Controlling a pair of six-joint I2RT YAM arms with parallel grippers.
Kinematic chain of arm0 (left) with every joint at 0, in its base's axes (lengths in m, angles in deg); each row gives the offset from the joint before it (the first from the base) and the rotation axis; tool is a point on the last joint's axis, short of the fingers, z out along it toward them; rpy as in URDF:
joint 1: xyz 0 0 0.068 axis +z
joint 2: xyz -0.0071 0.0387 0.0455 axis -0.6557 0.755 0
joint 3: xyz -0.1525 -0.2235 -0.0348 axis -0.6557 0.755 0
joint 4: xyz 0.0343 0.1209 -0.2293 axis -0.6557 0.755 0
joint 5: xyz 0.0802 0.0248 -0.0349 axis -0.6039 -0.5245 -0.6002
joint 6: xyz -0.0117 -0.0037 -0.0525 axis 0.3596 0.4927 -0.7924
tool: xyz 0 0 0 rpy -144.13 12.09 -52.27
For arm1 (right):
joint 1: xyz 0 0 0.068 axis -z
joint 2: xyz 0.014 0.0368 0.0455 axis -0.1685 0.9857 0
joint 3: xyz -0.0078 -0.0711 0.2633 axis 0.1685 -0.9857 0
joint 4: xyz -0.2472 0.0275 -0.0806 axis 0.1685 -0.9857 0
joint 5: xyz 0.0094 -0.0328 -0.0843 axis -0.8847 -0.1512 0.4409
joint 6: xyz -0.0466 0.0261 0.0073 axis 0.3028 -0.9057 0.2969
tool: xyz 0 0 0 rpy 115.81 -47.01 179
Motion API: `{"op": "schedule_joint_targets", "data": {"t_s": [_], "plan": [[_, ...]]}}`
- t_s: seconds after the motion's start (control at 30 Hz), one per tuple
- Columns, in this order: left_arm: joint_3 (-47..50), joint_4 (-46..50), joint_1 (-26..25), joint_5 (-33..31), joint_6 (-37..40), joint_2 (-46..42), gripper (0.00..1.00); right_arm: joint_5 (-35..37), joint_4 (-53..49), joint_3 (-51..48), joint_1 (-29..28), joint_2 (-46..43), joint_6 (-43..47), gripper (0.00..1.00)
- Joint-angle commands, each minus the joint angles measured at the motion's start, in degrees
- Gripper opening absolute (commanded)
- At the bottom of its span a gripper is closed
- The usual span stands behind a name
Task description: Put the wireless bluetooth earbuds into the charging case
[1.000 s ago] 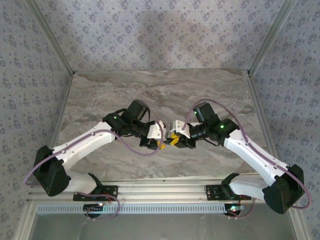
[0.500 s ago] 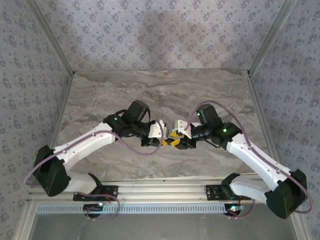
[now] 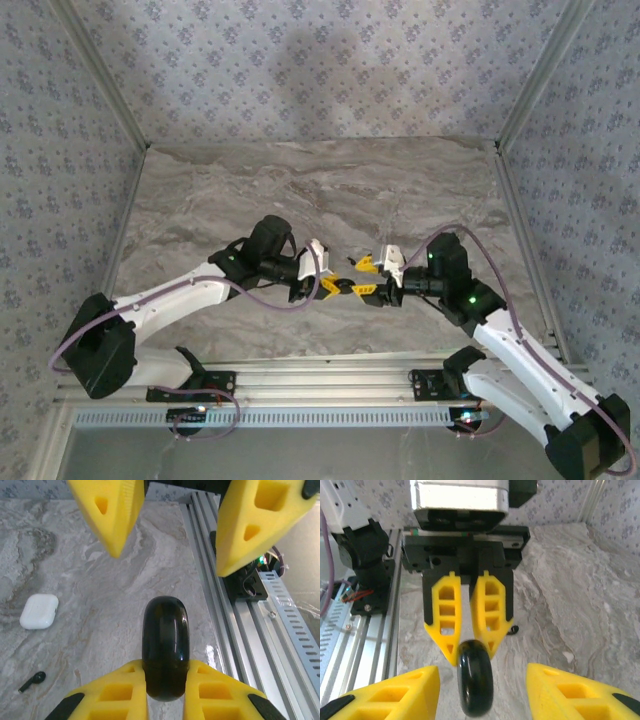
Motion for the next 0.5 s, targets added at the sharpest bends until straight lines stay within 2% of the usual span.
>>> {"op": "schedule_joint_targets", "data": {"t_s": [0.0,0.27,0.47], "plan": [[0.2,-4.8,-0.3,3.2,-2.5,-1.9,0.18,-3.9,3.2,0.0,0.2,0.7,-3.0,0.5],[-0.5,-4.1,-0.4,3.8,-2.2,-1.8,0.17,-6.8,1.9,2.2,0.2,5.2,-2.0,0.46],[-1.0,-3.8,-0.3,4.1,-2.3,-1.8,0.17,-7.0,1.4,2.8,0.3,6.2,-0.8,0.36]]}}
